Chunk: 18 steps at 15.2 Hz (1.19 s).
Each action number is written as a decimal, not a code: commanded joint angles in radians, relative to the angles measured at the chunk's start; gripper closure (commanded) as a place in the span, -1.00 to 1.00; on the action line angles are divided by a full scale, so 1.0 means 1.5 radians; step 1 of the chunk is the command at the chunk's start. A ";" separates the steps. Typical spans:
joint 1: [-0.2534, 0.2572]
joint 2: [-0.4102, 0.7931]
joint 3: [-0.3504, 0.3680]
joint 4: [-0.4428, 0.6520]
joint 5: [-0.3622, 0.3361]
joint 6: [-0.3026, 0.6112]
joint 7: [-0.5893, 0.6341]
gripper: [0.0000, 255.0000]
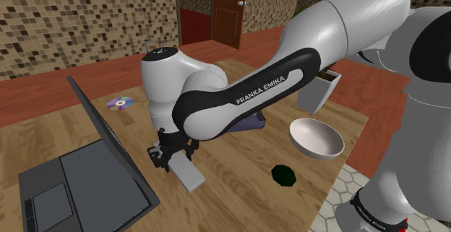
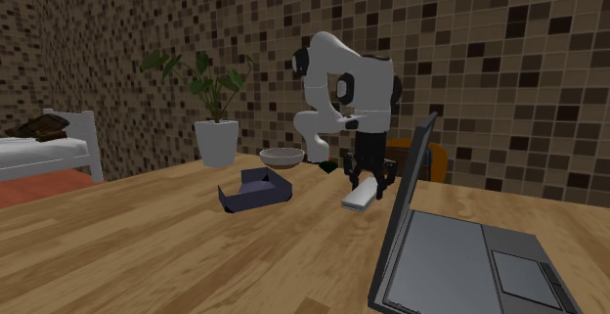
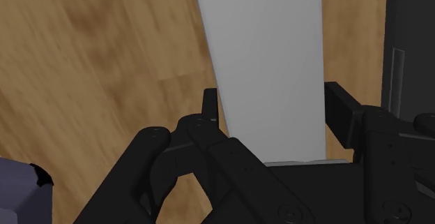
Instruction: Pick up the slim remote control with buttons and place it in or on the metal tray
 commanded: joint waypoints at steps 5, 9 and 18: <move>-0.003 -0.020 0.005 0.027 0.013 -0.044 -0.010 1.00; -0.005 -0.032 0.008 0.048 0.021 -0.076 -0.015 1.00; -0.044 -0.086 0.000 0.027 0.050 -0.100 -0.071 1.00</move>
